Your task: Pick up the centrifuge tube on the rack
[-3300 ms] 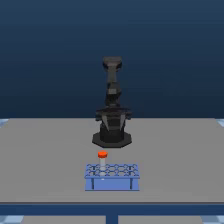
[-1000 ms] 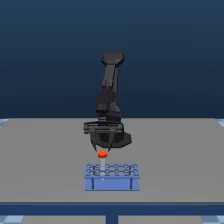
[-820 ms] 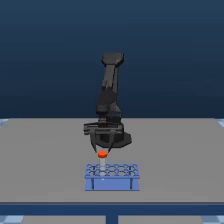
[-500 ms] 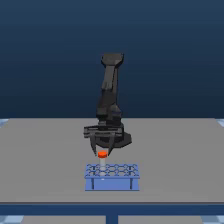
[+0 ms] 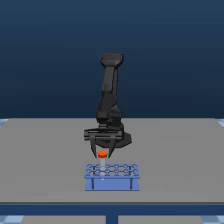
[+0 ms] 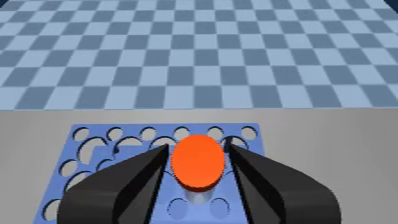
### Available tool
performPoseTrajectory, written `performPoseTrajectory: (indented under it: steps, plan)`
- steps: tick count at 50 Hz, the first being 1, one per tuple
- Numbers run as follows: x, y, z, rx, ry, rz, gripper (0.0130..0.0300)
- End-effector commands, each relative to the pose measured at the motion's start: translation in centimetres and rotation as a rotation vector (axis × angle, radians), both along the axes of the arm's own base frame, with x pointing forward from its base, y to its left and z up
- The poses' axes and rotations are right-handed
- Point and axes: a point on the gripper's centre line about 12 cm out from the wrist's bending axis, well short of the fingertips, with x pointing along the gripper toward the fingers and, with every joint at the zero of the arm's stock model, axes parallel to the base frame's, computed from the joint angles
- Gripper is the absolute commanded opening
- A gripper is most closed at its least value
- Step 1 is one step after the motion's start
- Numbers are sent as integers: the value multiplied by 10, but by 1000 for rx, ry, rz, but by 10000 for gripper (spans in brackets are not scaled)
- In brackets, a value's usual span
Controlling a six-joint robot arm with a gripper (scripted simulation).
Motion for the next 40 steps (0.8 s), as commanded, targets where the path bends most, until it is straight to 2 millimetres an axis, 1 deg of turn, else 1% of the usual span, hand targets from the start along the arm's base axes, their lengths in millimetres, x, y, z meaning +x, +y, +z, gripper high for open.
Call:
performPoseTrajectory:
  steps: [1,8,9,40]
  plan:
    - [0,0,0,-4,-7,5,300]
    - [0,0,0,-4,-7,5,300]
    - [0,0,0,-4,-7,5,130]
    - [0,0,2,-4,-6,5,130]
